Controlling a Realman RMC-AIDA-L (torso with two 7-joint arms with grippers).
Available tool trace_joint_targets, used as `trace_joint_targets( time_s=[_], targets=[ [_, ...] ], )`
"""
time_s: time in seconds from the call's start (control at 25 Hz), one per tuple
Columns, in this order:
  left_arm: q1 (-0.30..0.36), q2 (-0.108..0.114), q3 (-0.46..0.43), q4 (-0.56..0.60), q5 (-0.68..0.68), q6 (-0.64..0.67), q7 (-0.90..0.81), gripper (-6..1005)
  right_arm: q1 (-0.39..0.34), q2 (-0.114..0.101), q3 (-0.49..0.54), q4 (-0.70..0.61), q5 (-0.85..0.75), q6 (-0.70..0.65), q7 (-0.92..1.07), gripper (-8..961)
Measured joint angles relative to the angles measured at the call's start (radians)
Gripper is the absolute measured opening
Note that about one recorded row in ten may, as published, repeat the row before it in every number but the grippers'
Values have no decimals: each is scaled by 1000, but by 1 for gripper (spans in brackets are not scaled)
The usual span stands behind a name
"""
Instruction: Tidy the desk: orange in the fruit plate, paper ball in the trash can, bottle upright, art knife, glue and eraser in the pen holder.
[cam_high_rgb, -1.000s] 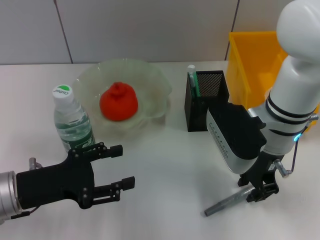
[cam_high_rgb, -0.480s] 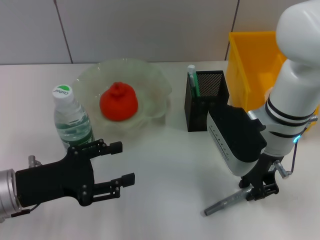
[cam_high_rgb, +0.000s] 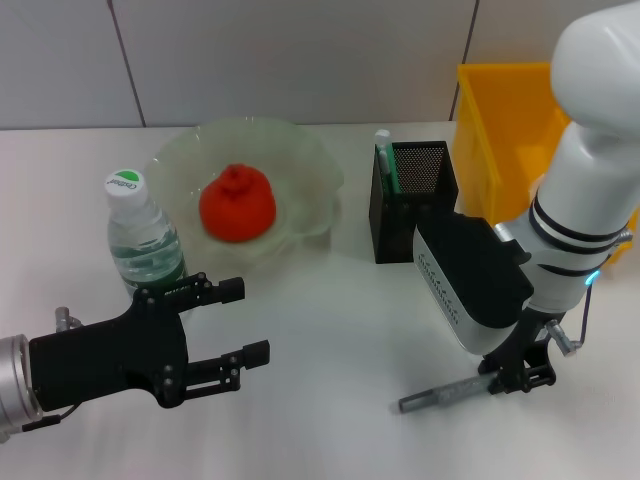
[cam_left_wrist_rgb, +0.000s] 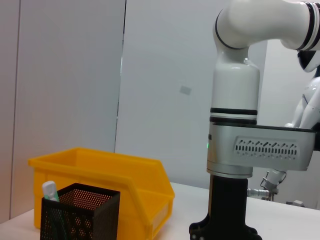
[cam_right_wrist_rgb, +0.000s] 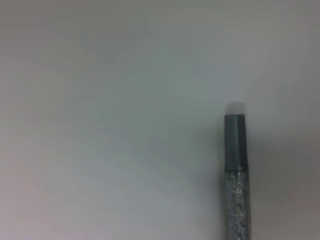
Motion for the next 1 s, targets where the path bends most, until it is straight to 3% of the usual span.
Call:
trace_joint_targets(
  time_s=[0.28,0.52,0.68,0.96,1.0],
  targets=[
    [0,0,0,0,-1,0,0,753,-23,-6,33,-74,24,-24,0,147],
    [0,6,-1,1,-40,36,0,751,-86,-8,177,-245,71,-120,0,148],
    [1,9,-2,25,-55,63,-2,750,-111,-8,206,-316,92,-159,17,144],
    [6,6,2,159,-49,67,-105,749,-166,-7,212,-487,97,-204,114,140],
    [6,10,8,232,-44,62,-175,749,-174,-7,212,-511,100,-209,127,140]
  ],
)
